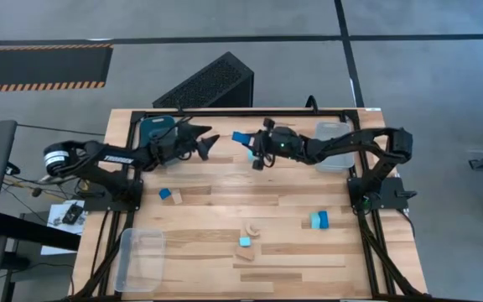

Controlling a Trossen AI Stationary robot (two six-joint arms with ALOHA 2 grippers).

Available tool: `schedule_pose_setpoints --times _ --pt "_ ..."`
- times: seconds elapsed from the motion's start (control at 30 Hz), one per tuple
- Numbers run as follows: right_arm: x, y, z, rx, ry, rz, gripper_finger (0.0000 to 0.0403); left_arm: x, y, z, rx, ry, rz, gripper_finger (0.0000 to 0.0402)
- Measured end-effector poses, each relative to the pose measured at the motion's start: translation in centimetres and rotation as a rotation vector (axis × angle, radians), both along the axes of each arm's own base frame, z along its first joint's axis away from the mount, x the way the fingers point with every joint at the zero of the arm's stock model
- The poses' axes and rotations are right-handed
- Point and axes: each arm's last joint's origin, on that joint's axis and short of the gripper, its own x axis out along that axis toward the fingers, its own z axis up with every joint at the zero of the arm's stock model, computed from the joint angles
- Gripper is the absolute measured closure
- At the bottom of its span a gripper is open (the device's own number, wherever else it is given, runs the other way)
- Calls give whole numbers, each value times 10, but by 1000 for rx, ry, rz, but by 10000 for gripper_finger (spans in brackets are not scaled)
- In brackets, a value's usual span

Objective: Sort & place blocks by color
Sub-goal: Put the middle blue block into the blue bin

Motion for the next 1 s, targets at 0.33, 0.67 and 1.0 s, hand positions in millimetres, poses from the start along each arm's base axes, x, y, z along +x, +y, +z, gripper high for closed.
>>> schedule_pose_setpoints --times 0.33,0.67,1.0 --pt "6 10 14 -102 -104 38 259 31 8 -4 -199 16 -55 126" --pt "7 12 15 -185 -67 -22 257 47 9 11 -150 -1 -156 126" --pt "2 6 17 -113 -106 -241 252 48 8 12 -74 45 -198 126"
